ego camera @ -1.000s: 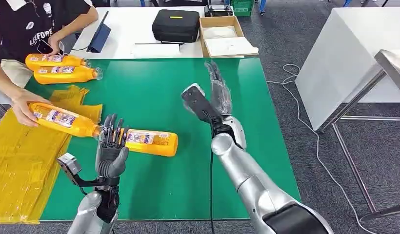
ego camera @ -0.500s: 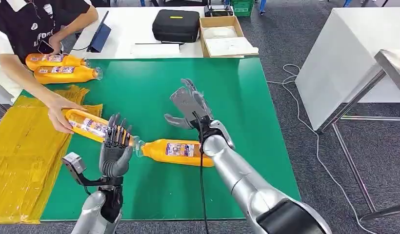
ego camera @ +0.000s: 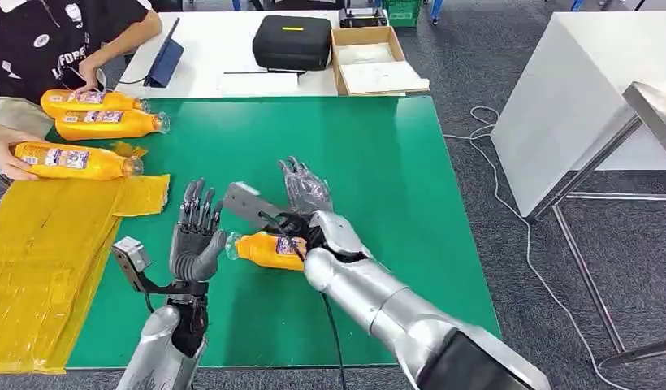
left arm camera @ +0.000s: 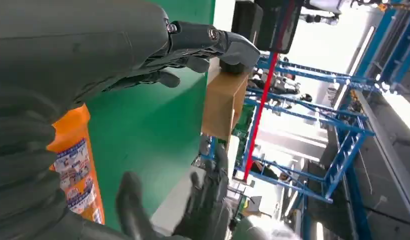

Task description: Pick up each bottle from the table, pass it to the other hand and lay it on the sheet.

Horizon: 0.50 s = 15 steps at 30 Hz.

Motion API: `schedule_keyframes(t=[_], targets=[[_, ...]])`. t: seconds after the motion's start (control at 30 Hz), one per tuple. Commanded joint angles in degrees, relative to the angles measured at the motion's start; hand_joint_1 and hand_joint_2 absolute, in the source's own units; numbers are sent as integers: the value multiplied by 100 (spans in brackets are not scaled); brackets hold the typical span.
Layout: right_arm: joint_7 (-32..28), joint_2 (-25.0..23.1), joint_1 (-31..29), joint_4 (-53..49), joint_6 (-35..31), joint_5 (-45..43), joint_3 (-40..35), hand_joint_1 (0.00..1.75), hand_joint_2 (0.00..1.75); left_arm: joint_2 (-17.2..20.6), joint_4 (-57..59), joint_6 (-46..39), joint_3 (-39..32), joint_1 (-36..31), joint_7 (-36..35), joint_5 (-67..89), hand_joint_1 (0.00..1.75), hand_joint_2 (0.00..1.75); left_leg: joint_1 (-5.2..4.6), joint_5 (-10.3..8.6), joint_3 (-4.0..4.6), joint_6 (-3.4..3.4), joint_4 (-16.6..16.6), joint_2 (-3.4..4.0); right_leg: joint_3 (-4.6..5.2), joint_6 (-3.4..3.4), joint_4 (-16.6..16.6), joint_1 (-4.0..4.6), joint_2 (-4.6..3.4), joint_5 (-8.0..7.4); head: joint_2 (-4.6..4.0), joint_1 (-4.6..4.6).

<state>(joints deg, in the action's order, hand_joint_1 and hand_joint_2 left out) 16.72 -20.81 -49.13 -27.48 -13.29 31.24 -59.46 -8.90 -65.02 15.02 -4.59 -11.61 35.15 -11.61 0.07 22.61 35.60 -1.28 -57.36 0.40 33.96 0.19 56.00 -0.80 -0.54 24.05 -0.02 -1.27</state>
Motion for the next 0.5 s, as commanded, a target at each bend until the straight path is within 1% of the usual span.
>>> schedule_keyframes(t=[0.03,0.2,0.23,0.33,0.37,0.4,0.43,0.47,0.5], targets=[[167,81,-311,-187,-3,104,-1167,0,175,-16,396,-10,-261,-227,-52,1,0,175,1,9,-21,16,-2,-16,-26,-9,0,1,18,12,0,0],[167,81,-311,-187,-3,104,-1167,0,175,-16,396,-10,-261,-227,-52,1,0,175,1,10,-24,17,-2,-17,-29,-10,0,2,19,13,0,0],[167,81,-311,-187,-3,104,-1167,0,175,-16,396,-10,-261,-227,-52,1,0,175,0,1,-5,7,0,-12,-8,-4,0,0,13,4,0,0],[167,81,-311,-187,-3,104,-1167,0,175,-16,396,-10,-261,-227,-52,1,0,175,0,1,-5,7,-1,-10,-8,-4,0,0,11,4,0,0],[308,81,-168,-351,-283,824,-1279,0,175,-44,170,-70,-412,-81,-73,29,0,175,1,2,-7,9,-1,-12,-12,-5,-1,1,14,5,0,0],[471,81,37,-532,-338,1372,-1091,0,175,-40,-14,-67,-512,17,-69,66,0,175,1,5,-14,12,-2,-16,-19,-7,-1,1,18,8,0,0],[476,81,88,-568,-349,1495,-1028,0,175,-43,-56,-81,-542,38,-76,67,0,175,-1,2,-8,9,-1,-11,-11,-5,1,-1,12,4,0,0],[545,81,282,-685,-395,2004,-730,0,175,-31,-185,-81,-604,100,-78,77,0,175,1,2,-6,8,1,-7,-10,-4,-4,1,7,2,0,0],[638,94,460,-816,-685,2656,-456,0,175,-21,-281,-118,-665,156,-75,71,0,175,3,5,-13,9,3,-3,-18,-6,-7,3,3,4,0,0]])
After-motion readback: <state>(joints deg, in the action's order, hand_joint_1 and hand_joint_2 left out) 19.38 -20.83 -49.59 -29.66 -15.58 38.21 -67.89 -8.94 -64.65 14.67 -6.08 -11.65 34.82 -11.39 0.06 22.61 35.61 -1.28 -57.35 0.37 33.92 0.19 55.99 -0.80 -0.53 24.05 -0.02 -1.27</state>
